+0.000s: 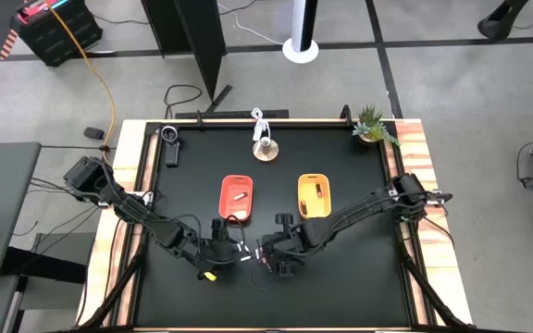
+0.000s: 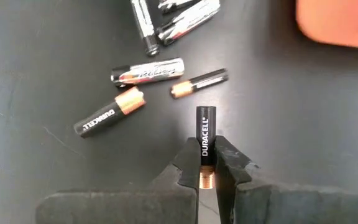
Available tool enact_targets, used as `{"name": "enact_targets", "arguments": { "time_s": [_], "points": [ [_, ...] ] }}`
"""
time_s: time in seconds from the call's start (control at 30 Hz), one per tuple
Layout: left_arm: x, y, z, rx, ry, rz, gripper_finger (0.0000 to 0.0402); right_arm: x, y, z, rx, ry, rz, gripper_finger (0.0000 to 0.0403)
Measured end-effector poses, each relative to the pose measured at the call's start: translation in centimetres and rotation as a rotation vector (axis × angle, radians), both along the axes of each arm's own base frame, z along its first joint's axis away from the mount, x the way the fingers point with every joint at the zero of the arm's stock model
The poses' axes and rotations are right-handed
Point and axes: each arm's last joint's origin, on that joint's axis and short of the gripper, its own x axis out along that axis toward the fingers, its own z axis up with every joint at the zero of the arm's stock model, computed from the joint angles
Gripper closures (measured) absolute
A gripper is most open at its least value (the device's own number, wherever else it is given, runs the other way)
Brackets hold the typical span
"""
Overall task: Sort batteries
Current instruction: Put the black battery into the yellow bin
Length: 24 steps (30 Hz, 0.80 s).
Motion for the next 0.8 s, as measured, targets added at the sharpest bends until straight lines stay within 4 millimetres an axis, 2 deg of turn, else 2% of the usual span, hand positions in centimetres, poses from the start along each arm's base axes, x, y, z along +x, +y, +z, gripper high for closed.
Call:
{"name": "enact_targets", "arguments": {
  "time_s": [0.23,0.4,0.6,0.8],
  "points": [
    [0.0,0.0,0.0,-0.001,-0.001,0.000,0.0178,-0.6,-1.2,2.5,-0.038,-0.036,-0.013,0.0367],
    [0.0,0.0,0.0,-0.003,-0.001,0.001,0.0178,-1.6,-2.8,3.7,-0.091,0.013,-0.052,0.0367],
    [0.0,0.0,0.0,-0.004,-0.002,0.003,0.0178,-3.1,-5.5,4.9,-0.164,0.127,-0.122,0.0367],
    [0.0,0.0,0.0,-0.004,-0.002,0.003,0.0178,-5.7,-8.5,6.0,-0.249,0.309,-0.265,0.0367]
  ]
}}
